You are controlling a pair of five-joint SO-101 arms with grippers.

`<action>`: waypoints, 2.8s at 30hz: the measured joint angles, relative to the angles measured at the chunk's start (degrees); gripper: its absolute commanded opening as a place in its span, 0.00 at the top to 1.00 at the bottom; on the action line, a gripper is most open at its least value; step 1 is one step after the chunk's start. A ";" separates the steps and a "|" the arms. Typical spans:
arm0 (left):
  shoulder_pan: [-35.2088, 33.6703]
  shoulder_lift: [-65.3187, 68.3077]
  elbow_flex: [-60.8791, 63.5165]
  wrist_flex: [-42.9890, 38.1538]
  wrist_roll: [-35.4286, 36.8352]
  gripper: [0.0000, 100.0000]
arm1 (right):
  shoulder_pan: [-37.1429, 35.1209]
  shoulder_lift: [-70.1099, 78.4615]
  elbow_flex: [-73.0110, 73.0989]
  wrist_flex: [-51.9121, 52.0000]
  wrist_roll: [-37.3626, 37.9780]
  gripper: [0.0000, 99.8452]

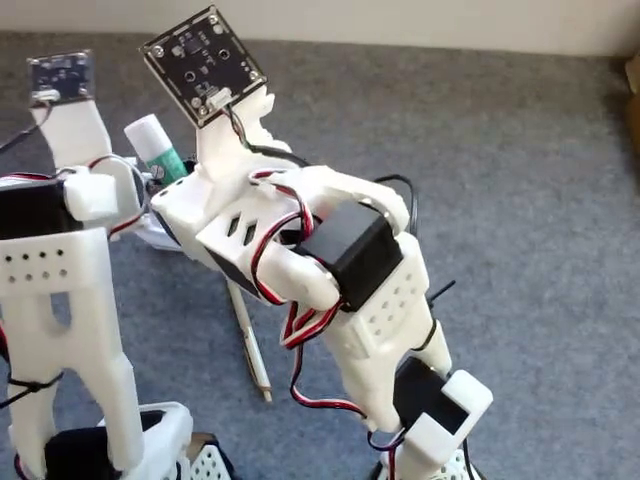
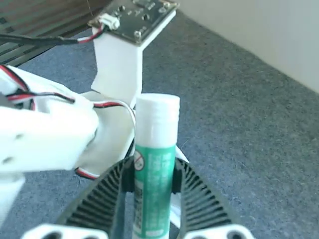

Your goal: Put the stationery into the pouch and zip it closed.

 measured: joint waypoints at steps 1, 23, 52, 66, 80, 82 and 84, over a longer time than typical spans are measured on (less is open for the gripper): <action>-0.70 0.70 -0.18 0.00 0.53 0.95 | 0.00 0.00 0.00 0.00 0.00 1.00; -7.21 2.55 -0.70 -0.09 4.66 0.95 | -4.92 6.59 0.00 0.00 0.00 1.00; -7.21 1.93 1.58 -1.85 4.66 0.95 | -2.99 -35.87 54.68 -31.56 6.86 1.00; -9.67 1.93 1.76 -1.85 4.84 0.95 | -2.64 -46.95 93.98 -84.31 6.77 0.99; -9.67 1.93 1.76 -1.85 4.84 0.95 | -4.13 -46.95 102.15 -105.76 8.00 0.99; -9.67 1.93 1.76 -1.85 4.84 0.95 | -4.22 -46.15 102.15 -106.11 11.16 0.99; -9.67 1.93 1.76 -1.85 4.84 0.95 | -4.31 -43.96 102.15 -106.29 13.54 0.99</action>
